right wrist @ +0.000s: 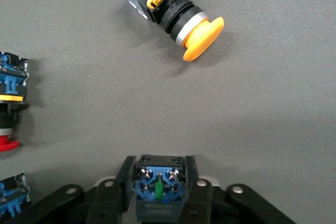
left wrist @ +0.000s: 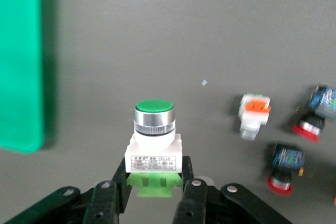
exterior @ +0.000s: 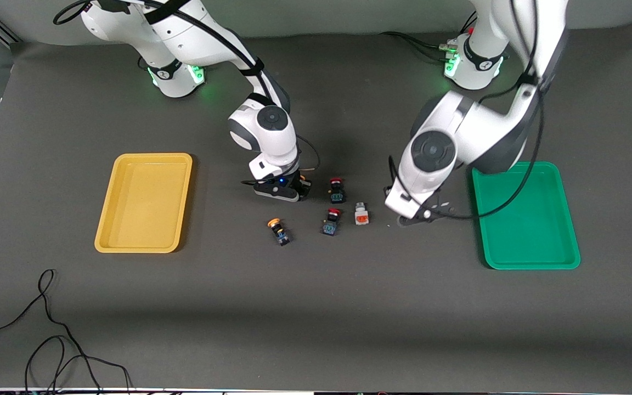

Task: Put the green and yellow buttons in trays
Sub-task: 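Carry the buttons to the trays, right to yellow, left to green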

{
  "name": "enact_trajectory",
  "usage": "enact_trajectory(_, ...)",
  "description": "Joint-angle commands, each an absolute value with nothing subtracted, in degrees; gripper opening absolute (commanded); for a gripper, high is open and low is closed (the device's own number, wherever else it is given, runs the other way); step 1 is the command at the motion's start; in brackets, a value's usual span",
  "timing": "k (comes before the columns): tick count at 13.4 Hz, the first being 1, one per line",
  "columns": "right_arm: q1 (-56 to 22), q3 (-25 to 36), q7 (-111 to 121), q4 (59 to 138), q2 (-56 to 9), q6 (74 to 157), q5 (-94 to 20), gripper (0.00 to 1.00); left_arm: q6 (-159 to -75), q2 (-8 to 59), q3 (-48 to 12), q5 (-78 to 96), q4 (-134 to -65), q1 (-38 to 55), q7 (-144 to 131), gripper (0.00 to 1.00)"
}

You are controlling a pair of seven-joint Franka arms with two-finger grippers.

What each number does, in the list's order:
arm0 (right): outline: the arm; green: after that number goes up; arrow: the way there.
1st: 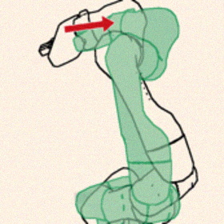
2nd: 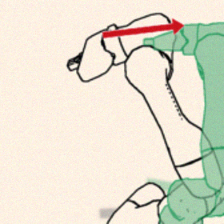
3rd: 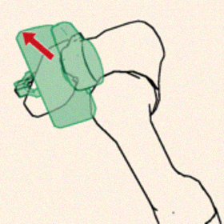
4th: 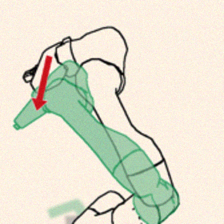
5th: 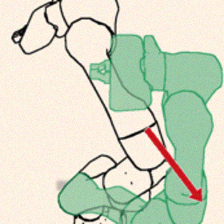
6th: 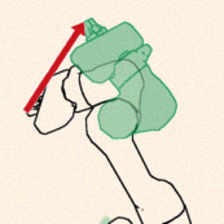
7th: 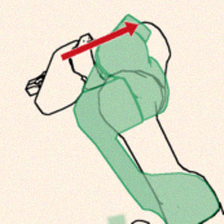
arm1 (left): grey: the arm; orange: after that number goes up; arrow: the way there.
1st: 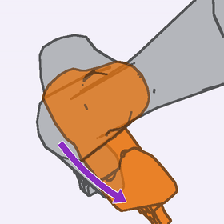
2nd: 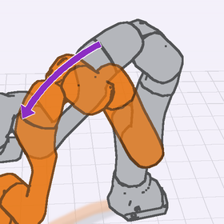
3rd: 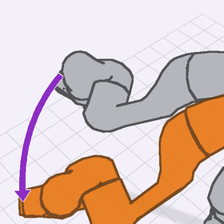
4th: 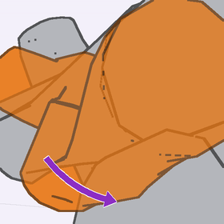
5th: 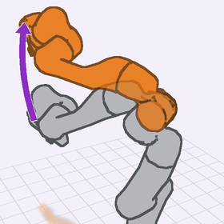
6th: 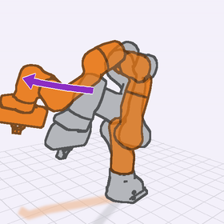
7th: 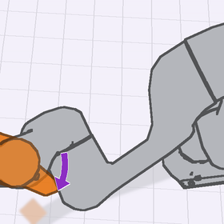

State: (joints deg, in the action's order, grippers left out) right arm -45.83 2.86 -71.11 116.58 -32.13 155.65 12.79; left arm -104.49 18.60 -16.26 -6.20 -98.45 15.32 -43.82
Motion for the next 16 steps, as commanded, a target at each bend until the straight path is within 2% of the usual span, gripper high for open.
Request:
enact_trajectory(1, -46.2, 3.1, -72.6, 115.8, -32.0, 155.8, 14.6, 0.29, -92.1, 16.2, -16.1, -6.2, -92.1, 10.0, -32.5, 0.0)
enact_trajectory(3, -46.1, 3.0, -72.0, 115.4, -29.0, 153.0, 14.6, 0.29, -86.9, 15.5, -16.0, -6.2, -88.7, 4.2, -21.3, 0.0)
enact_trajectory(7, -46.1, 2.2, -69.5, 105.3, -25.1, 132.8, 13.4, 0.29, -87.7, 15.4, -15.9, -6.9, -89.7, -9.9, 2.1, 0.0)
enact_trajectory(8, -46.1, 2.2, -66.9, 102.2, -24.4, 128.1, 10.6, 0.29, -90.4, 15.6, -15.8, -6.9, -91.1, -12.9, 6.9, 0.0)
enact_trajectory(11, -45.4, 4.4, -56.6, 94.5, -21.7, 116.1, 1.3, 0.29, -104.5, 15.9, -15.8, -7.0, -100.9, -20.7, 19.6, 0.0)
enact_trajectory(13, -45.3, 7.9, -49.4, 90.2, -20.7, 108.4, -0.8, 0.29, -114.1, 15.9, -15.8, -7.8, -108.2, -23.0, 20.8, 0.0)
enact_trajectory(16, -45.2, 17.1, -31.0, 90.5, -18.2, 104.3, -3.2, 0.29, -124.0, 17.4, -15.0, -9.5, -114.8, -23.7, 20.8, 0.0)
